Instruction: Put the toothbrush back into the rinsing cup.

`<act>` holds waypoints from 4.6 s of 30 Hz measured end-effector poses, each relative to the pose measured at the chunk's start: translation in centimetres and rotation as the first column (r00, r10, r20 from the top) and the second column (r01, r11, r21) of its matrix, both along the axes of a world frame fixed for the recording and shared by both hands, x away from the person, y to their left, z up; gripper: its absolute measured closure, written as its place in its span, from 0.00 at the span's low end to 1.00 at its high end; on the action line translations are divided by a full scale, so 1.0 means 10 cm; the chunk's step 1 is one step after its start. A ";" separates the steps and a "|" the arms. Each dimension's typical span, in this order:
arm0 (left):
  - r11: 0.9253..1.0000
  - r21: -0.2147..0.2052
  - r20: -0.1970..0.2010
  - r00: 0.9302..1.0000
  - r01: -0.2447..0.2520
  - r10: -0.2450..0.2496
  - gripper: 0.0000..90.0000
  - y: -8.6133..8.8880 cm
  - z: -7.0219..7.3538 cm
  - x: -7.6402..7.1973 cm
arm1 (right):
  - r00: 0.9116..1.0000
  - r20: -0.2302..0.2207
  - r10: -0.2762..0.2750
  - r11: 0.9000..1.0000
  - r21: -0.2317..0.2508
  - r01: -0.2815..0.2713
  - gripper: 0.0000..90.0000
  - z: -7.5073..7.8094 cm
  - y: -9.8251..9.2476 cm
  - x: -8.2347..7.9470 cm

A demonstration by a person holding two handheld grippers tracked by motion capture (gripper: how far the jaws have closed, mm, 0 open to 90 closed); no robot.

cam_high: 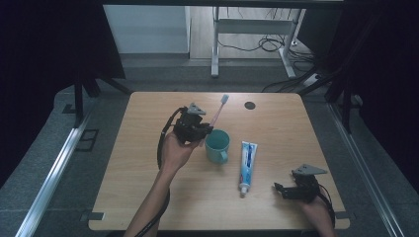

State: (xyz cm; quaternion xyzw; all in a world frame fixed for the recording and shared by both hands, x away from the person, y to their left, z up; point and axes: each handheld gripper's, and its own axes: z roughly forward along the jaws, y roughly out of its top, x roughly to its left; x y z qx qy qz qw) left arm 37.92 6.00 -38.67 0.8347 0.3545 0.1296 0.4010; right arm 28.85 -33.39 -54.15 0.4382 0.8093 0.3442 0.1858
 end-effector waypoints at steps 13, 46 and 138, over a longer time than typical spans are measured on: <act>1.000 -0.018 0.060 0.998 0.012 -0.011 0.88 -0.23 -0.03 0.11 | 1.000 0.000 -0.001 1.000 0.001 0.001 0.10 0.00 0.00 0.00; 0.999 -0.036 0.004 1.000 -0.014 0.014 0.88 -0.29 -0.64 0.15 | 1.000 0.000 0.005 1.000 0.002 -0.005 0.10 0.00 0.00 0.01; 0.998 0.056 0.003 0.999 -0.039 0.039 0.16 -0.12 -0.29 -0.06 | 1.000 -0.001 0.005 1.000 0.000 -0.005 0.10 0.00 0.00 0.00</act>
